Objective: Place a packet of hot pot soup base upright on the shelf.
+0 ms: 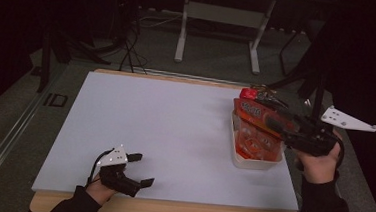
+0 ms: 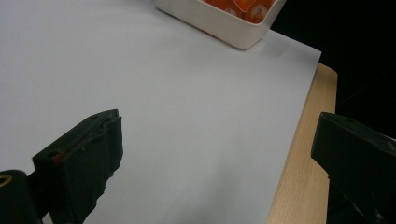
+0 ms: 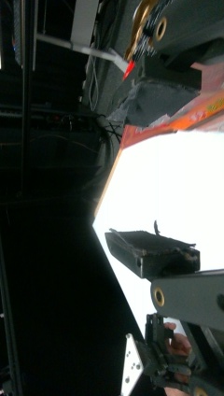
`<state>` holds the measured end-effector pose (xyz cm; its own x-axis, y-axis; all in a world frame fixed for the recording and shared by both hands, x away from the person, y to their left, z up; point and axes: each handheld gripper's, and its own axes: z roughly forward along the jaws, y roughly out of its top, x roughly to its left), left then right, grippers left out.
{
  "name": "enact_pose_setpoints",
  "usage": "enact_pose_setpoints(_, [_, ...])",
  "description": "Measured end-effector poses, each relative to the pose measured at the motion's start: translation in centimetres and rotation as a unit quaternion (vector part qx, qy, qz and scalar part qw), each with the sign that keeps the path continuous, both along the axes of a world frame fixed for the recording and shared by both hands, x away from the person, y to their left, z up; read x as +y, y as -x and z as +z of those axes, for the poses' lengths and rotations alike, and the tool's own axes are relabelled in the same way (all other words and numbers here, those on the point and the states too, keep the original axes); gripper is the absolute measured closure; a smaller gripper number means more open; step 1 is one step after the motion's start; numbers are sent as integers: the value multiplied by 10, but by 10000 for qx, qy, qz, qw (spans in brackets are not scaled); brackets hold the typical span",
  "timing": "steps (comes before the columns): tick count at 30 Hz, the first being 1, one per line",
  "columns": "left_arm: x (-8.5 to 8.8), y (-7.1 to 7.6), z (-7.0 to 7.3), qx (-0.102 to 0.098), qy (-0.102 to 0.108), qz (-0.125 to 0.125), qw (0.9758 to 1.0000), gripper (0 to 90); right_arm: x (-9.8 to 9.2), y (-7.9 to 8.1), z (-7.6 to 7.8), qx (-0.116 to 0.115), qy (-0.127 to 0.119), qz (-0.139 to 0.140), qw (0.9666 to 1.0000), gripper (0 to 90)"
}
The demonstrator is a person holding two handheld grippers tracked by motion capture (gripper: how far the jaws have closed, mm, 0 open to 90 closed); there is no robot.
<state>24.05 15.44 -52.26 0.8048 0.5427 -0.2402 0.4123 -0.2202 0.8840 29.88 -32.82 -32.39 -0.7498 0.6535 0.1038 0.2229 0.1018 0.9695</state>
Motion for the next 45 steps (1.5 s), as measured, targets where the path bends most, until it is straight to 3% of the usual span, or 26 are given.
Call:
enact_pose_setpoints(7, [-1, 1, -1, 8, -7, -23, 10000, 24, 20, 4, -3, -65, 90, 216, 9997, 340])
enact_pose_setpoints(8, [-1, 1, -1, 1, -6, -23, 10000, 24, 27, 5, -6, -17, 89, 383, 9992, 339])
enact_pose_setpoints(13, [0, 1, 0, -21, -9, -21, 10000, 24, 44, 7, -16, 66, 173, 601, 9980, 329])
enact_pose_setpoints(22, [0, 1, 0, -21, 13, -25, 10000, 24, 67, 15, -37, 183, 202, 996, 9947, 199])
enact_pose_setpoints(27, [0, 2, 0, -17, 6, -21, 10000, 24, 77, 16, -50, 397, 290, 1263, 9908, 136])
enact_pose_setpoints(30, [0, 2, 1, -21, 18, -24, 10000, 24, 79, 16, -55, 475, 277, 1279, 9903, 136])
enact_pose_setpoints(39, [0, 2, 1, -26, 9, -52, 10000, 24, 87, 19, -86, 654, 546, 1294, 9879, 134])
enact_pose_setpoints(45, [-1, 3, 1, -32, 24, -73, 10000, 24, 89, 22, -106, 758, 434, 1321, 9874, 139])
